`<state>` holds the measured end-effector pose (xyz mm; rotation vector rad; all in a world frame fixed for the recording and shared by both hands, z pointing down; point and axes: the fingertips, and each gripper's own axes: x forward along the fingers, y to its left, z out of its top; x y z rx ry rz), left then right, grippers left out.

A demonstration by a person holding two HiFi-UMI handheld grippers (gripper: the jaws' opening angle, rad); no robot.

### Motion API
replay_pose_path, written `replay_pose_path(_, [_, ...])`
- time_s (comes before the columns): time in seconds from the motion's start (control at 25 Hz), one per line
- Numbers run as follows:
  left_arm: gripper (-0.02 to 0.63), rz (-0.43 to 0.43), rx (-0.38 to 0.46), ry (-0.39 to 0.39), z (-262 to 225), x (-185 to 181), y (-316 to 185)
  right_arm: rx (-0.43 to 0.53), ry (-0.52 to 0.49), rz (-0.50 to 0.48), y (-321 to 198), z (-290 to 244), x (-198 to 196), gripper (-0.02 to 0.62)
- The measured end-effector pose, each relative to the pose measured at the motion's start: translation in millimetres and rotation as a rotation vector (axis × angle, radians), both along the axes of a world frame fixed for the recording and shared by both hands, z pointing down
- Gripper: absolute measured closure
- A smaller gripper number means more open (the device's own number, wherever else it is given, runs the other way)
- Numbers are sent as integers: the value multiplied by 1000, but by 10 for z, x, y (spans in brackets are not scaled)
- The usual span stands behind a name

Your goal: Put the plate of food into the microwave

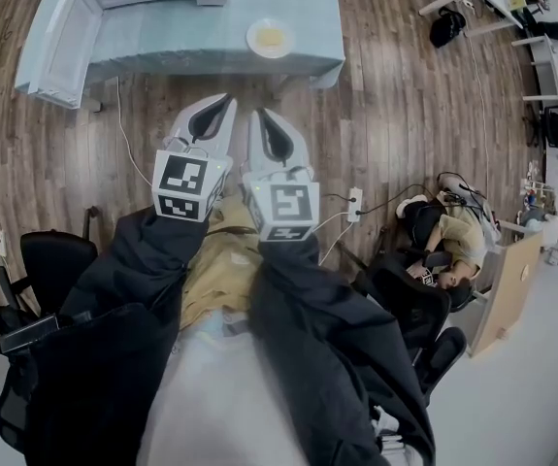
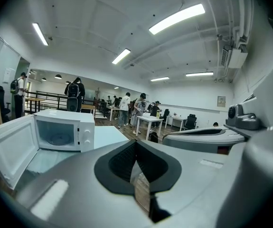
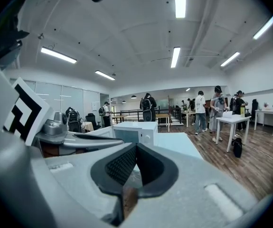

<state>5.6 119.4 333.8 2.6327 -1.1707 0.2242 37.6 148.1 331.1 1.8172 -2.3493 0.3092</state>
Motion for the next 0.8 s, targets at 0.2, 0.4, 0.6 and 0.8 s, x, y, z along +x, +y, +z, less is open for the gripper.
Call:
replay_pose_path(0.2, [606,-9,-15,-10,73,37,-111,-15,-8,-12,-145,75,37,595])
replay_pose_path(0.4, [606,-69,-10,-26,103,-55,-439,-21,-17,-64,-451,146,-21,595])
replay_pose_path(0.6, [606,-100,4,-50,99,48,-894,-4,-35,-93,-946,118,112,595])
replay_pose_path(0.8, [606,-107,9,-62,49,251,-1454,9,-50,-96,-1518,52,348,595])
